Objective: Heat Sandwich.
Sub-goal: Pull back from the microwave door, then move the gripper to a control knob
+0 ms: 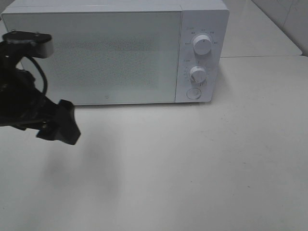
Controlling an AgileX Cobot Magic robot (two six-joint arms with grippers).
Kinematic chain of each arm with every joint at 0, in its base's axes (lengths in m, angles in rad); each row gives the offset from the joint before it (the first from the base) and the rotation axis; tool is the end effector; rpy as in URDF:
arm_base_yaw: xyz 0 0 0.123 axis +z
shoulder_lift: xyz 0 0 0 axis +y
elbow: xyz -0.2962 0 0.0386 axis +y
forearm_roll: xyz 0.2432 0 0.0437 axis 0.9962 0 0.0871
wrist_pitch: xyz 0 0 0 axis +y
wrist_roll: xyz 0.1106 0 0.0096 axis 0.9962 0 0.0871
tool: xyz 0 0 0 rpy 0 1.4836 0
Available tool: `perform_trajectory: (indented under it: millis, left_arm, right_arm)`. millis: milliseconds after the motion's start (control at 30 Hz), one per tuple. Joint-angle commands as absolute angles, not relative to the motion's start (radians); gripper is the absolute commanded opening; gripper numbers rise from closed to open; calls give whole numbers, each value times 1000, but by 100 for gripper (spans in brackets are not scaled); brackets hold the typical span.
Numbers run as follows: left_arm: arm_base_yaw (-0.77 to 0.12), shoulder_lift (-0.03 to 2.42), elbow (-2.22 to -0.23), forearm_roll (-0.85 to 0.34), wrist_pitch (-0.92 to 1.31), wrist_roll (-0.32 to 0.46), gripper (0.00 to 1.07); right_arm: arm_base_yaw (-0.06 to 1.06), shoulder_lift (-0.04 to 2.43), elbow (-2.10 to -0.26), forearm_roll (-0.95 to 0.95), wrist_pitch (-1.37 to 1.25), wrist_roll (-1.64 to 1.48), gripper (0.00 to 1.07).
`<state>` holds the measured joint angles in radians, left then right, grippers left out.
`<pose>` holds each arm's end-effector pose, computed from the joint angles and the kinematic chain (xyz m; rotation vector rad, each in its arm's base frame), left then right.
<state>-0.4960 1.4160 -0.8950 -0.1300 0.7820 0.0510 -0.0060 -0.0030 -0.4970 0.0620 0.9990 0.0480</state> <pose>0.2273 -0.1345 0.2349 0.6554 2.7305 -0.2593 -0.0022 0.0058 0.2713 0.0530 1.9818 0.1007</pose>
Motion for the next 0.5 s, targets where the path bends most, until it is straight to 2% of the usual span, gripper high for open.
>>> perform_trajectory:
  millis: [33,67,100,133,233,333,400,500]
  left_arm:
    - [-392,1379,-899,-146,886,44,97]
    - [-321,1360,-899,-153,944,44,97]
    - [-284,1347,-899,-153,975,44,97]
    - [-284,1347,-899,-153,975,44,97]
    - [-167,1291,-899,-157,1047,18,97]
    - [-124,1264,-899,-155,1079,0,97]
    - [-60,1221,-899,-151,1150,-5,97]
    - [-32,1185,-897,-150,1190,-8,97]
  right_arm:
    - [-11,-32,-494,65,993,43,76]
    - [-11,-32,-494,65,993,43,76]
    - [-11,-32,-494,65,993,43,76]
    - [-11,-32,-494,65,993,43,76]
    - [-11,-32,-494,65,993,43,76]
    - [-11,-32,-494,65,993,43,76]
    - [-11,-32,-494,65,993,43,76]
    - [-11,-32,-494,65,993,43,76]
